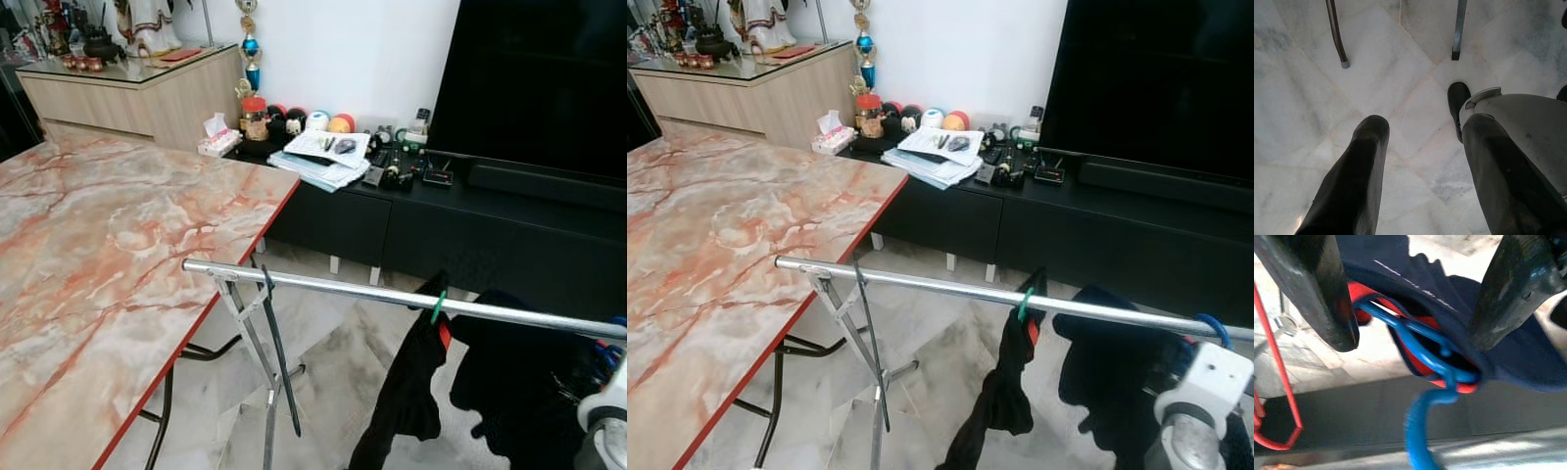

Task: Hang hanger

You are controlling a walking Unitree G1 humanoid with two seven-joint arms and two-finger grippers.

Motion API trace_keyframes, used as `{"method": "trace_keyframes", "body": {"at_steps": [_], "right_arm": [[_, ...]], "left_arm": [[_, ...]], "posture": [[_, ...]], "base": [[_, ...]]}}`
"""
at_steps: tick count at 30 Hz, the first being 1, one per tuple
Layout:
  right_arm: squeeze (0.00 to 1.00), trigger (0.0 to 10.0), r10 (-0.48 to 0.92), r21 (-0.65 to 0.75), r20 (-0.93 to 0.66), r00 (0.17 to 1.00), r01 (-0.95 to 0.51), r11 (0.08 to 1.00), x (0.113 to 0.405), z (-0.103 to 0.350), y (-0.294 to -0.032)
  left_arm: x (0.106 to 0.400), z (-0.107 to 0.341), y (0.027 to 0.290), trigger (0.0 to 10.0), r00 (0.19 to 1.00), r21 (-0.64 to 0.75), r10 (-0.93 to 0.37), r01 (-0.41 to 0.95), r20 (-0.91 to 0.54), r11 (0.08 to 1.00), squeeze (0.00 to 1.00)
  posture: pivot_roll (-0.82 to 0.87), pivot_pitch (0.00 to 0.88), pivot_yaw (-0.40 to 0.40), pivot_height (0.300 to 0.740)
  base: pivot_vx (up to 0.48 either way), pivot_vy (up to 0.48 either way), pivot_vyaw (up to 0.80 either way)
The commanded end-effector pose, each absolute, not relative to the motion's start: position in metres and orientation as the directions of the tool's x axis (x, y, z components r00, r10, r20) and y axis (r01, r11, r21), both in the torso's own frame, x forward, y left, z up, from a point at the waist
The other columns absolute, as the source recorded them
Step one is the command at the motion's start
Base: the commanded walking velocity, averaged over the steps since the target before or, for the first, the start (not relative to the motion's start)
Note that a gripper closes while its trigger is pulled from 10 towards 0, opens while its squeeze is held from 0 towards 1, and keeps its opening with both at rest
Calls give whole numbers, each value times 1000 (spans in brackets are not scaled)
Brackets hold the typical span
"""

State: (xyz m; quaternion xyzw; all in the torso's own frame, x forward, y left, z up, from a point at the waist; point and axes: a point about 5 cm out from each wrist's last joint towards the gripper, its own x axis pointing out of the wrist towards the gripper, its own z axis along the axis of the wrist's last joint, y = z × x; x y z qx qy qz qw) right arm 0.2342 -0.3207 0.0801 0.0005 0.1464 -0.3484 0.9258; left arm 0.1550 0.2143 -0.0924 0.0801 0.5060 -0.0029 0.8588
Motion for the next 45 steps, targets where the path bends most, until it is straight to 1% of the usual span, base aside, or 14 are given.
{"method": "trace_keyframes", "body": {"at_steps": [1, 11, 14, 17, 23, 30, 38, 40, 45], "right_arm": [[0, 10000, -655, -113, -270, 706, 653, 749, 236, 85, -323], [0, 10000, -647, -151, -310, 697, 636, 757, 247, 88, -330], [0, 10000, -650, -183, -323, 688, 628, 756, 251, 89, -336], [0, 10000, -676, -215, -325, 661, 645, 734, 251, 94, -345], [0, 10000, -682, -247, -368, 632, 641, 727, 248, 88, -351], [0, 10000, -621, -206, -434, 652, 600, 773, 252, 80, -343], [0, 10000, -522, -123, -465, 715, 532, 838, 263, 76, -332], [0, 10000, -476, -87, -478, 739, 499, 862, 266, 77, -326], [0, 10000, -472, -84, -476, 742, 496, 864, 268, 78, -326]], "left_arm": [[153, -93, 217, 10000, 474, 135, 76, 92, -877, 987, 0], [154, -93, 216, 10000, 474, 124, 68, 87, -878, 988, 0], [154, -93, 216, 10000, 474, 123, 67, 87, -878, 989, 0], [154, -93, 216, 10000, 474, 122, 67, 86, -878, 989, 0], [154, -93, 216, 10000, 472, 119, 64, 87, -879, 989, 0], [153, -93, 216, 10000, 471, 120, 64, 89, -880, 989, 0], [153, -93, 216, 10000, 471, 122, 66, 89, -880, 989, 0], [153, -93, 217, 10000, 471, 123, 66, 90, -880, 988, 0], [153, -93, 217, 10000, 471, 123, 66, 91, -880, 988, 0]], "posture": [[34, 0, 38, 740], [35, 0, 39, 740], [37, 0, 39, 740], [36, 0, 40, 740], [36, 0, 40, 740], [40, 0, 40, 740], [41, 0, 40, 740], [40, 0, 39, 740], [41, 0, 38, 740]], "base": [[0, 0, 0], [0, 0, 0], [0, 0, 0], [0, 0, 0], [0, 0, 0], [0, 0, 0], [0, 0, 0], [0, 0, 0], [0, 0, 0]]}}
